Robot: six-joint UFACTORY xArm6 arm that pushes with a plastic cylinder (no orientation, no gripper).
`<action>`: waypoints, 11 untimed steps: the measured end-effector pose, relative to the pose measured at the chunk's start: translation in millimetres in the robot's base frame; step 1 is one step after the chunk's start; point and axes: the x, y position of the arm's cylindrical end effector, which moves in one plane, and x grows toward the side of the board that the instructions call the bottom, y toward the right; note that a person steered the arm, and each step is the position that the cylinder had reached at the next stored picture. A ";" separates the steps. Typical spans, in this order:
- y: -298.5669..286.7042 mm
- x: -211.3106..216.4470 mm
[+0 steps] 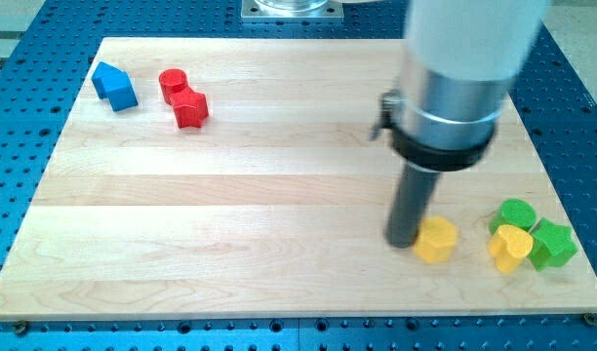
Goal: Place your arm diagonally to the bottom right of the red star
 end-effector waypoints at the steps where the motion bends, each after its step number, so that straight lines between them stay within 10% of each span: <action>1: 37.6 -0.6; 5: -76.9 1.8; 7: -79.3 72.2; 9: -180.5 -89.1; 11: -197.6 -98.6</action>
